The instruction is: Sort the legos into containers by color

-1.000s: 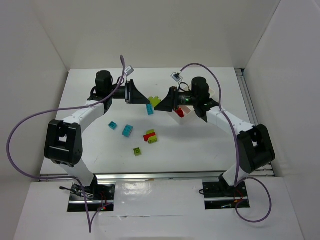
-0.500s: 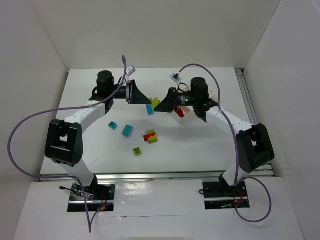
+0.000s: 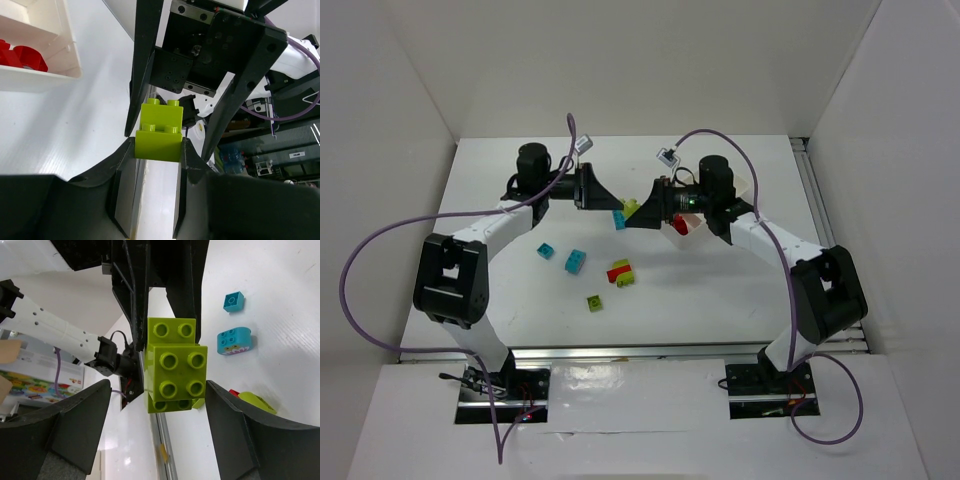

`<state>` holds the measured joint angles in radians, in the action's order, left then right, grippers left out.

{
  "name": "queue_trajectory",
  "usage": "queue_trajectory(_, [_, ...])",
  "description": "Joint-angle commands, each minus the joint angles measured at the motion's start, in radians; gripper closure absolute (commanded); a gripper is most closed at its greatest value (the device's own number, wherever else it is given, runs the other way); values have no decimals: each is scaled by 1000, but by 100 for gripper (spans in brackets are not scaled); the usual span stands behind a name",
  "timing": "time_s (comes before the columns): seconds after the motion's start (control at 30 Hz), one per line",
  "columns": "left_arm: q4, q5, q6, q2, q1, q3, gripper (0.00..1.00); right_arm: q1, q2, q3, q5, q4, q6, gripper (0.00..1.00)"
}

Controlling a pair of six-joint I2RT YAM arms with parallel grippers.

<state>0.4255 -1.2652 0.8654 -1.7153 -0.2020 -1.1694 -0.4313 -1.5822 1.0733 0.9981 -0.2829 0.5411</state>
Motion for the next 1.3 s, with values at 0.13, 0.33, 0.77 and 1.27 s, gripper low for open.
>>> queue_trajectory(0.13, [-37,-30,-71,17,-4,-56,100,11,-24,53,28,-116,57,24])
queue_trajectory(0.33, [-47,-30,-80,17,-4,-47,100,11,-35,14,48,-306,194,36])
queue_trajectory(0.77, [-90,-40,-118,36,-4,-38,100,29,-44,-16,39,-403,287,33])
queue_trajectory(1.27, [-140,-40,-154,54,-4,-47,100,68,-21,-90,-24,-455,336,68])
